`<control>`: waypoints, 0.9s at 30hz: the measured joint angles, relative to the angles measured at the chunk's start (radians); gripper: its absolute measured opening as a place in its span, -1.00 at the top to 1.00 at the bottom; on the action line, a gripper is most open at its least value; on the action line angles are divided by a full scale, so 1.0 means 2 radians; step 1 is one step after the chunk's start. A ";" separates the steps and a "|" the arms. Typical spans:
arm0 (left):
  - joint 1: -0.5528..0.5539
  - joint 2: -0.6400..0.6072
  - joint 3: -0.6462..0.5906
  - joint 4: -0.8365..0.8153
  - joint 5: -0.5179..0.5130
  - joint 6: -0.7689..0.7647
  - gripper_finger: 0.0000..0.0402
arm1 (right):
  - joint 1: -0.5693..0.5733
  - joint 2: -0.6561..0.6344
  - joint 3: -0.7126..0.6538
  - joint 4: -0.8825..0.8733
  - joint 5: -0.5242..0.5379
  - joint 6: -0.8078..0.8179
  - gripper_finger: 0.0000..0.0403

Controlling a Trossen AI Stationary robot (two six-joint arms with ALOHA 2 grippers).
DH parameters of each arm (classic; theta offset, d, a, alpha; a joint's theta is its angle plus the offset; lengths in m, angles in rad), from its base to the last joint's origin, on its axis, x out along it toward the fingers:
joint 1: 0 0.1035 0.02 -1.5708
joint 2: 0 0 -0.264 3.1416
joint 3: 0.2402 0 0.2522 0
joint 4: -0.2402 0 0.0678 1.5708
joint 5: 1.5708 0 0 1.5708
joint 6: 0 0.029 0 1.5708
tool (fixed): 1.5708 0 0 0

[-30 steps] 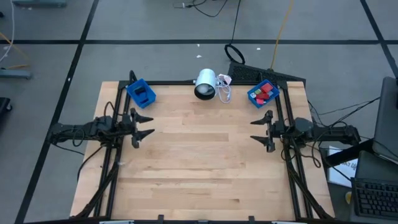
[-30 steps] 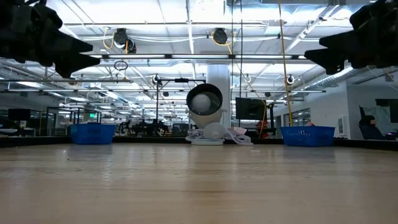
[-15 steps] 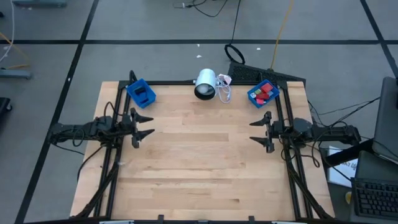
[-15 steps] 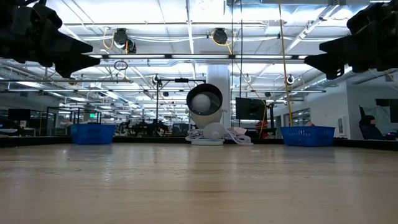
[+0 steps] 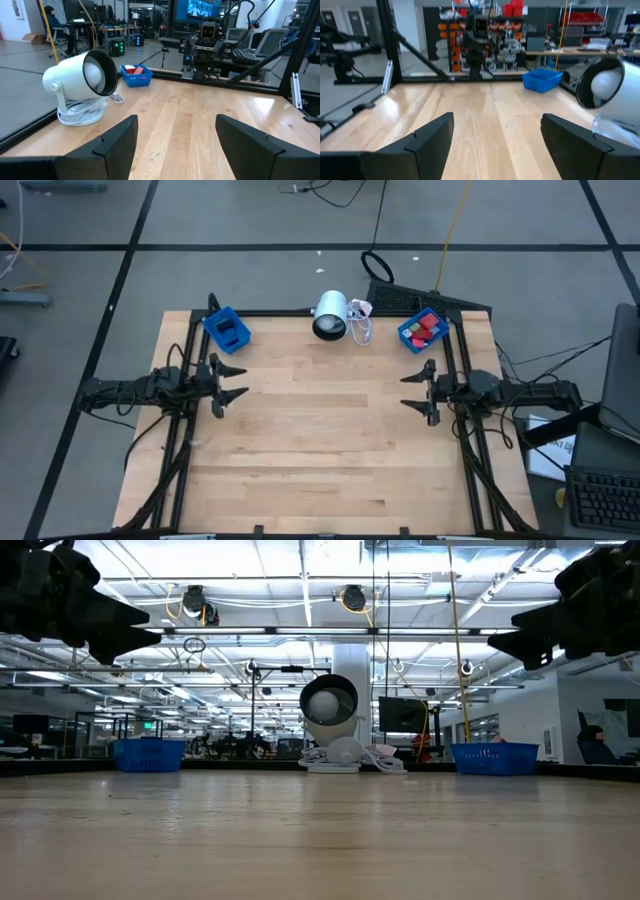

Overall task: Pick & Place Office items
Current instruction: Return to Home Position

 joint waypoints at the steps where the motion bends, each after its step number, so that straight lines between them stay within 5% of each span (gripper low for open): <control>1: 0.000 0.000 0.000 0.000 0.000 0.000 -0.35 | 0.000 0.002 0.000 -0.004 0.000 0.000 -0.44; 27: 0.000 0.000 0.000 -0.001 0.000 0.000 -0.35 | 0.000 0.003 -0.001 0.004 0.000 0.000 -0.44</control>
